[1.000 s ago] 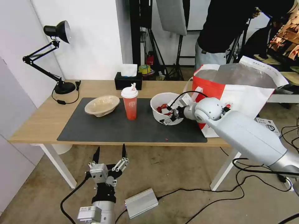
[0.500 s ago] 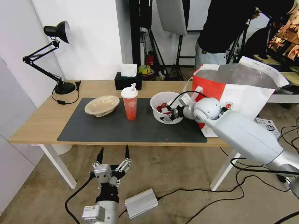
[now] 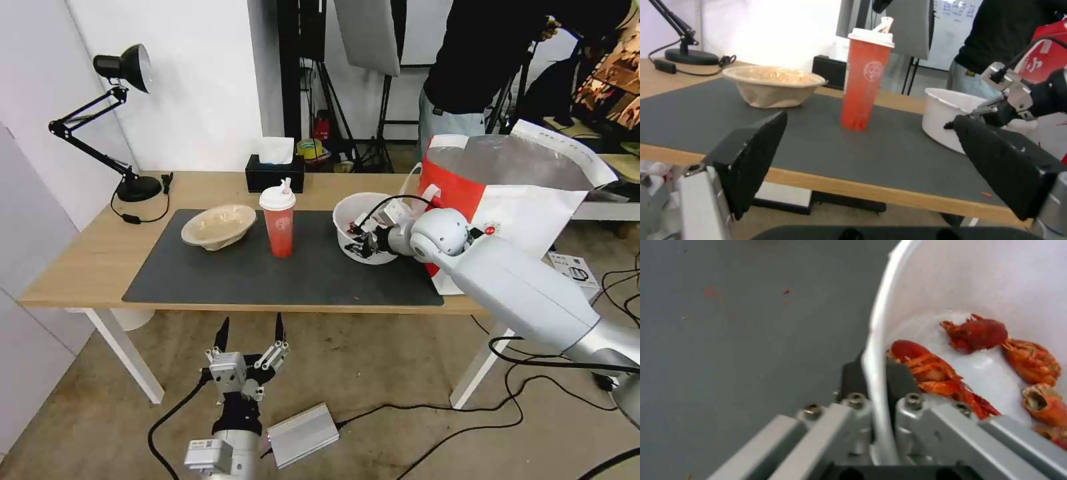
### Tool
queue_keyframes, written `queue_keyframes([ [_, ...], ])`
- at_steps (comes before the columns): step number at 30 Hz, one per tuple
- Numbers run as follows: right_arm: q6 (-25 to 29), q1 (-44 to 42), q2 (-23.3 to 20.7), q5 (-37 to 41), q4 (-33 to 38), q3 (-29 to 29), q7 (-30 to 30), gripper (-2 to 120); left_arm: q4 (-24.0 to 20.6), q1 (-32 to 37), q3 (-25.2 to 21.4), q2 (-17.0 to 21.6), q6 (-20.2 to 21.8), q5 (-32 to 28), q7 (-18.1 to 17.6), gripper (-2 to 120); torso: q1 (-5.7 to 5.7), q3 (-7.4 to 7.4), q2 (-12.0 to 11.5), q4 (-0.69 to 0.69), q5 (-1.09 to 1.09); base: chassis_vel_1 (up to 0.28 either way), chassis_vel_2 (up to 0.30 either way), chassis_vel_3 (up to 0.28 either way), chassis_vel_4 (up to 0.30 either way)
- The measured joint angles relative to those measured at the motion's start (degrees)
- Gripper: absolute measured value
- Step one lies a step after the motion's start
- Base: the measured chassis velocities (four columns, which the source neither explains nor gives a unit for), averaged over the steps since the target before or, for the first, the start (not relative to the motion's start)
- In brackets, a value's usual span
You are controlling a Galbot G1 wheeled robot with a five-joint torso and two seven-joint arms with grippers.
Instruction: Pick up the trash from the table and place it into the takeout bag.
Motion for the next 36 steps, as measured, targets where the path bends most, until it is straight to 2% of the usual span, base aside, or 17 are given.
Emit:
queue_keyframes([
  [13, 0.0, 0.6, 0.2, 1.6, -0.1, 0.1, 0.4, 0, 0.1, 0.1, 0.0, 0.0, 0.0, 0.2, -0.2, 100, 0.00, 0.00, 0.0, 0.00, 0.00, 0.000, 0.000, 0.000, 0.000],
  [27, 0.0, 2.4, -5.9, 7.4, 8.0, 1.9, -0.5, 0, -0.5, 0.5, 0.4, 0.0, -0.2, 0.5, -0.2, 100, 0.00, 0.00, 0.0, -0.01, 0.00, 0.000, 0.000, 0.000, 0.000],
  [36, 0.0, 3.5, -7.1, 9.1, 10.2, 1.9, -1.1, 0, -0.5, 0.7, 0.4, 0.0, -0.5, 0.5, -0.2, 100, 0.00, 0.00, 0.0, -0.01, 0.00, 0.000, 0.000, 0.000, 0.000],
])
